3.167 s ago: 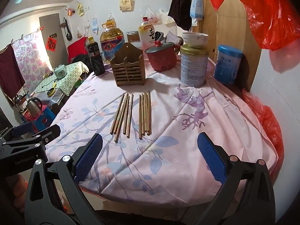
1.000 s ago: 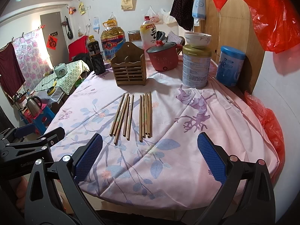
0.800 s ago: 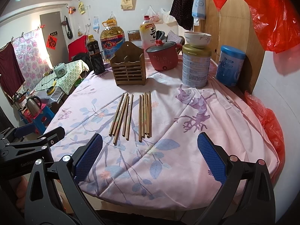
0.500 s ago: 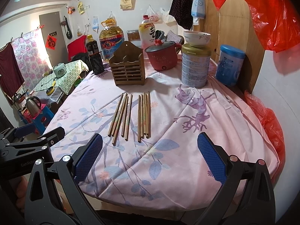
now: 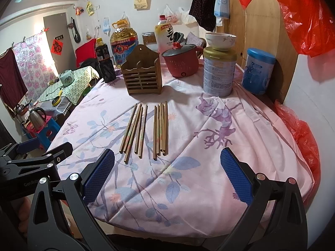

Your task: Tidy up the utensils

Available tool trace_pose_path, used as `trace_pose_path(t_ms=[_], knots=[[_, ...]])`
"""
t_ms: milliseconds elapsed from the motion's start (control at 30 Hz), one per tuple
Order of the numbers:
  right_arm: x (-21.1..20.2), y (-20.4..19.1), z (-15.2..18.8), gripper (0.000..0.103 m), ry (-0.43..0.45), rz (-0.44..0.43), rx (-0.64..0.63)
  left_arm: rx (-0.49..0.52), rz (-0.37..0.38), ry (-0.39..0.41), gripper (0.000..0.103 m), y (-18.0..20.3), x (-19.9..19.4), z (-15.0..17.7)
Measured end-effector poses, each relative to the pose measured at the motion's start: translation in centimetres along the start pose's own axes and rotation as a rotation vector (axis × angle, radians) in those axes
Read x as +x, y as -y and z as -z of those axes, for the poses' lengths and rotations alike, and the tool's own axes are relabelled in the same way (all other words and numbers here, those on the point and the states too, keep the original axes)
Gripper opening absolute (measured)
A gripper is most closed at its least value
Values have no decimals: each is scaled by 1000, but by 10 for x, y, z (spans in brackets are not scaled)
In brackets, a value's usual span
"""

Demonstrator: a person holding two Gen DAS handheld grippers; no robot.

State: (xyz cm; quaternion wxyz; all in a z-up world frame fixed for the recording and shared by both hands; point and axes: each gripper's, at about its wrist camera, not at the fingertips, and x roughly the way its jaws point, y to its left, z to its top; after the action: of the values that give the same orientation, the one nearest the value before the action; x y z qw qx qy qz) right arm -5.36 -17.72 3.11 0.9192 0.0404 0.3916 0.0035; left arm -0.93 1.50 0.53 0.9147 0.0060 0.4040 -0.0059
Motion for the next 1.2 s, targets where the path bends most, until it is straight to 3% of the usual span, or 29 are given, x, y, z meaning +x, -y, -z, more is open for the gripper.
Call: trace_pose_path(t_ms=[333,600,833,1067,1200], knots=[[15,16,4,97,-59,-30,22,-53,-21,-136,97,1,31,-1],[40,55,17,97,-169,-29,35,-68,-155,-307,97,-9,79,31],[68,75,40,97,-292,-63,77,-71,-106,-422,97,-5,94,60],[75,66,29,97,-278,1,103,-41,-42,-453,97,-11,130,35],[79,59,18,97,-257,64,155,-3,-47,-419,97,-21,157,8]])
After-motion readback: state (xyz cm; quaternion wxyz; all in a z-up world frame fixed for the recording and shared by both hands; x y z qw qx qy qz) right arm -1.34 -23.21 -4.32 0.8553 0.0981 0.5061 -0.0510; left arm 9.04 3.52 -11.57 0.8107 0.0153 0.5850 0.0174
